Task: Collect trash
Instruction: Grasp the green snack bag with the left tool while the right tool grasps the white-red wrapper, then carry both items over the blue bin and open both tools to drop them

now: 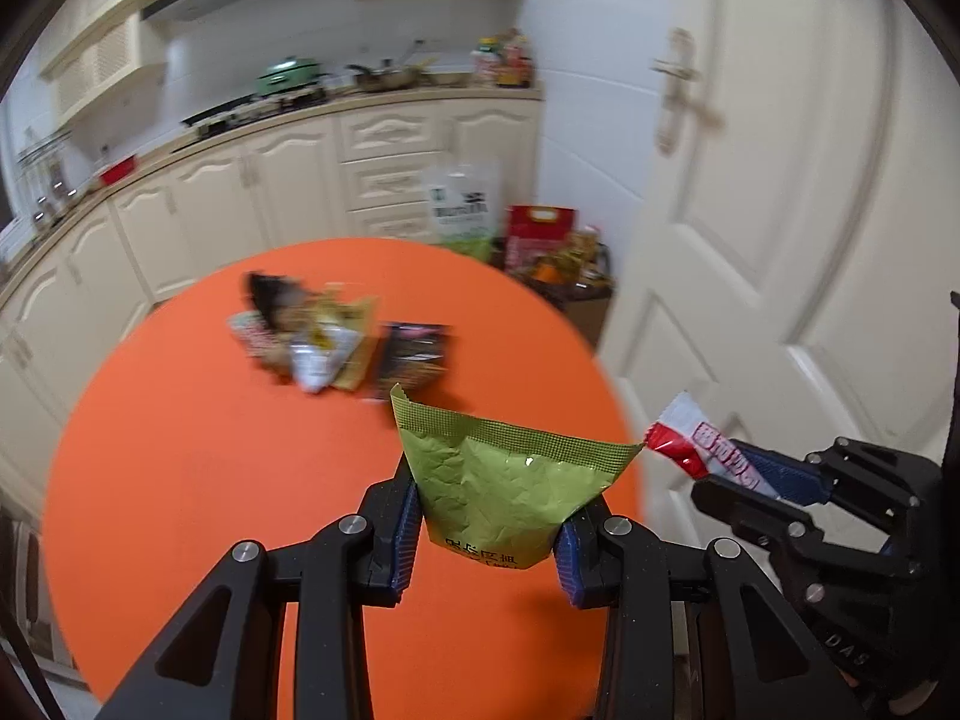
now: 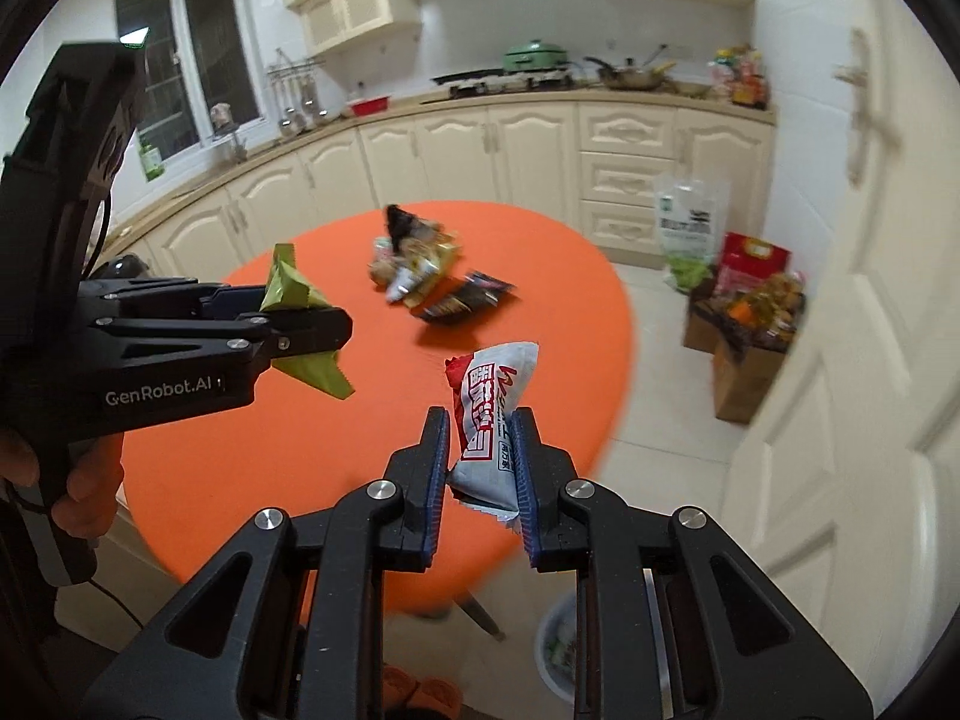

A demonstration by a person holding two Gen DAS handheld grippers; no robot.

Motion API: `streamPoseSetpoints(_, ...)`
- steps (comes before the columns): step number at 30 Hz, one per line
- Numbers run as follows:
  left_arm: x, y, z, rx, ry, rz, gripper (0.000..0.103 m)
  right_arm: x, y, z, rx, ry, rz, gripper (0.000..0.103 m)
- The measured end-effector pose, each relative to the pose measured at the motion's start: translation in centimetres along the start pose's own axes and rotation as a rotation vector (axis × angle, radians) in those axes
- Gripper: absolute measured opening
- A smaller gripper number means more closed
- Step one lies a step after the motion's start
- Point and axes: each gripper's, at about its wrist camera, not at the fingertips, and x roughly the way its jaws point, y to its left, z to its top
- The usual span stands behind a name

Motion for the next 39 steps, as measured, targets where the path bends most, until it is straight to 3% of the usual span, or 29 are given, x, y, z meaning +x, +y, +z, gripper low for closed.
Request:
streamPoseSetpoints(9, 3.5, -12.3, -0.8, 0.153, 0.072, -0.107, 0.034, -5.2, -7.9, -6.7, 0.140, 0.011, -0.112, 0.020)
streamPoseSetpoints(16, 10.3, -17.9, -2.1, 0.245, 0.215, -0.123, 0.035, -3.7, -12.1, -10.5, 0.227, 0.078, -0.139, 0.020)
streamPoseSetpoints(24, 17.5, -19.2, -1.8, 0.261, 0.338, -0.137, 0.038, 0.5, -16.0, -14.4, 0.299, 0.174, -0.134, 0.020)
streamPoseSetpoints(27, 19.6, -19.4, -1.4, 0.264, 0.371, -0.135, 0.053, 1.9, -17.0, -15.2, 0.322, 0.198, -0.128, 0.021)
streamPoseSetpoints(31, 20.7, -19.1, -0.6, 0.271, 0.367, -0.115, 0.064, 3.3, -17.6, -16.2, 0.342, 0.222, -0.124, 0.021)
streamPoseSetpoints(39, 19.9, -19.5, -1.2, 0.288, 0.332, -0.083, 0.067, 5.2, -17.8, -16.5, 0.363, 0.239, -0.098, 0.025)
